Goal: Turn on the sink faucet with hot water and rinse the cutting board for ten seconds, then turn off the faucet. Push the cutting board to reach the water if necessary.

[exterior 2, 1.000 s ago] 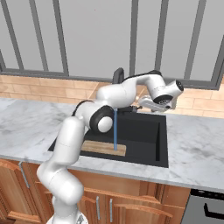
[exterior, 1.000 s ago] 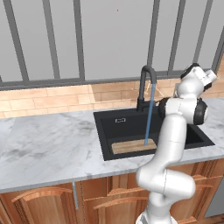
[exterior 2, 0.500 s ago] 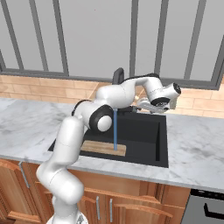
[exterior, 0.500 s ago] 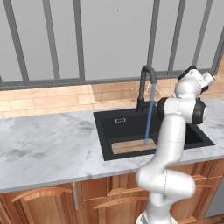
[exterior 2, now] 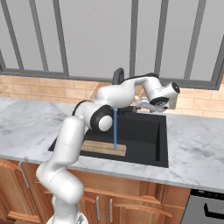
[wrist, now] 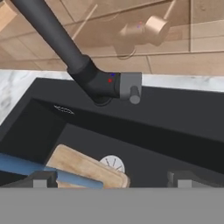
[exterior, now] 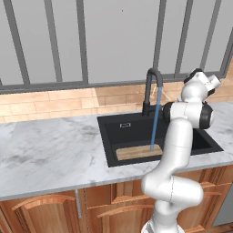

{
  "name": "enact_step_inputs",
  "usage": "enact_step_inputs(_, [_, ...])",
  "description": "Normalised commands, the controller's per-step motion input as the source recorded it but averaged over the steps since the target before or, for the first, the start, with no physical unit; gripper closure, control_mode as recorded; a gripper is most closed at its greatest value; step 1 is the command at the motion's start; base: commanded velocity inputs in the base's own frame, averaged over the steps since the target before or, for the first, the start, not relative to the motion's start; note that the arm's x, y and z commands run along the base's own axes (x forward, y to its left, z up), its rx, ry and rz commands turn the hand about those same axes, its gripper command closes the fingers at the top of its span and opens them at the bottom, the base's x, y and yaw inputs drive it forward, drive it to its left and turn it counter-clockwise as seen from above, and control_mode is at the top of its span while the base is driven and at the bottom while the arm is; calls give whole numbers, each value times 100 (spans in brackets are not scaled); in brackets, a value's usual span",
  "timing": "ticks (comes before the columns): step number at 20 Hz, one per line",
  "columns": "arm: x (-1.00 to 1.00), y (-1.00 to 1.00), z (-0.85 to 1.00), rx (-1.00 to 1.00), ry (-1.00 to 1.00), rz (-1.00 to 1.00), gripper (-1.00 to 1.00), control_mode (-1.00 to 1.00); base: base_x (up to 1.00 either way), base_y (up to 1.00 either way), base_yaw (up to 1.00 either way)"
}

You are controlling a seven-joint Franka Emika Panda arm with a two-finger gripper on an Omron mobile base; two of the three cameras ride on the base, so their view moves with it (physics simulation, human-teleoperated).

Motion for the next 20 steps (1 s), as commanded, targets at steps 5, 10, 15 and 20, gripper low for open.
enact_step_inputs(5, [13, 0, 0, 0, 0, 0, -100, -100, 0, 0, 0])
enact_step_inputs(10, [22, 0, 0, 0, -1, 0, -100, -100, 0, 0, 0])
enact_step_inputs(15, [38, 0, -1, 1, -3, 0, -100, -100, 0, 0, 0])
enact_step_inputs(20, [31, -6, -8, 3, -3, 0, -100, -100, 0, 0, 0])
